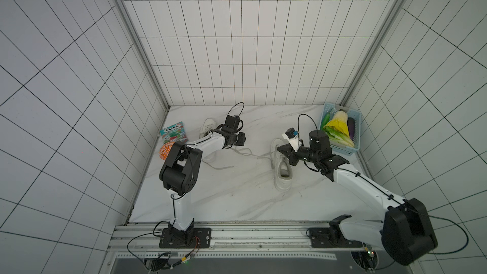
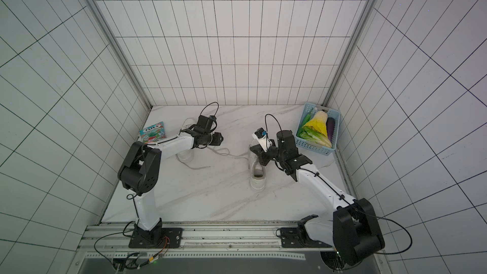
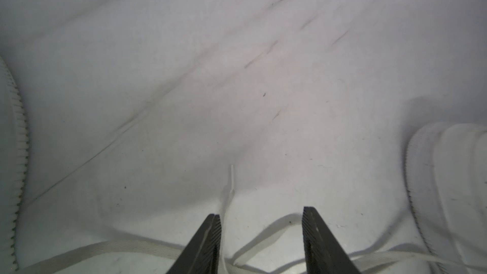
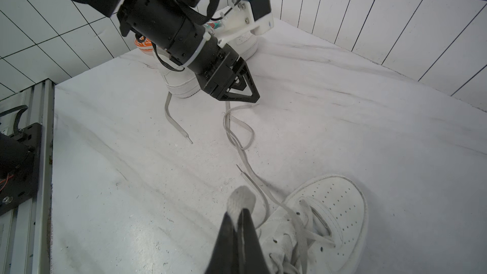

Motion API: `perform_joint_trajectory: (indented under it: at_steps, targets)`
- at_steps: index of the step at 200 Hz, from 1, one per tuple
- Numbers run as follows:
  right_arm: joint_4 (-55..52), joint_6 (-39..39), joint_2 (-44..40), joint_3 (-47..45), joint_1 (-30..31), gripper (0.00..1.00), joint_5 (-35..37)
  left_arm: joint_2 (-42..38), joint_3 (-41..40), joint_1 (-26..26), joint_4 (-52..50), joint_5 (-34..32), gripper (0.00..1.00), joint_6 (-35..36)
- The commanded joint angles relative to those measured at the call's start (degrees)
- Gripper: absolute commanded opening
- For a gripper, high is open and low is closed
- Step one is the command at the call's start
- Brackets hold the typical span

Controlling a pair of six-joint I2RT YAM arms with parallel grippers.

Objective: Tie the shoes
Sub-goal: Wrap the shoelace around the shoelace.

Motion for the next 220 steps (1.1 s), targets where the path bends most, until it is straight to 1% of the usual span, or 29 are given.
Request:
perform_joint_trajectory:
  at_steps: [1, 35, 51, 59, 87, 91, 98, 124, 158, 174, 200, 209, 220]
  targets:
    - [-0.4, 0.1, -1.1, 1.9, 0.7, 0.00, 0.3, 2.8, 3.1, -0.2, -6.7, -5.9, 0.47, 2.3]
    - [-0.4, 0.4, -1.2, 2.0, 0.8, 0.00, 0.5, 6.5, 5.5, -0.3, -7.0, -6.2, 0.43, 2.6]
    - [-0.5, 0.5, -1.4, 2.0, 0.8, 0.00, 0.7, 7.6, 6.0, -0.4, -7.1, -5.6, 0.37, 2.6]
    - [-0.5, 0.5, -1.5, 2.0, 0.8, 0.00, 0.9, 8.0, 6.2, -0.4, -7.1, -5.1, 0.31, 2.6]
    - [-0.5, 0.5, -1.8, 1.9, 0.9, 0.00, 1.6, 7.1, 5.9, -0.4, -7.0, -3.0, 0.03, 3.1]
    - [-0.5, 0.5, -1.8, 1.8, 0.8, 0.00, 1.8, 6.7, 5.7, -0.4, -7.0, -2.6, 0.00, 3.2]
    - [-0.5, 0.5, -1.7, 1.8, 0.8, 0.00, 1.9, 5.3, 5.2, -0.4, -6.9, -1.9, 0.00, 3.5]
    - [-0.5, 1.5, -1.5, 1.9, 0.8, 0.00, 2.8, -3.9, 0.2, -1.5, -3.8, -1.5, 0.00, 4.0]
    - [-0.9, 4.2, -1.5, 2.9, 0.7, 0.00, 4.5, -19.7, -8.6, -4.4, 0.6, -1.9, 0.00, 4.8]
    - [-1.5, 5.4, -1.6, 3.2, 0.7, 0.00, 6.3, -27.8, -13.0, -6.6, 2.7, -2.3, 0.00, 5.3]
    - [-2.3, 7.2, -1.5, 3.3, 0.6, 0.00, 9.0, -41.4, -18.4, -12.2, 6.8, -2.5, 0.00, 7.8]
    - [-2.4, 8.0, -1.5, 3.4, 0.4, 0.00, 9.1, -45.4, -19.8, -14.9, 8.1, -2.1, 0.00, 9.2]
    - [-2.6, 8.9, -1.3, 3.6, 0.2, 0.00, 9.0, -50.0, -21.5, -19.0, 9.7, -3.4, 0.00, 10.7]
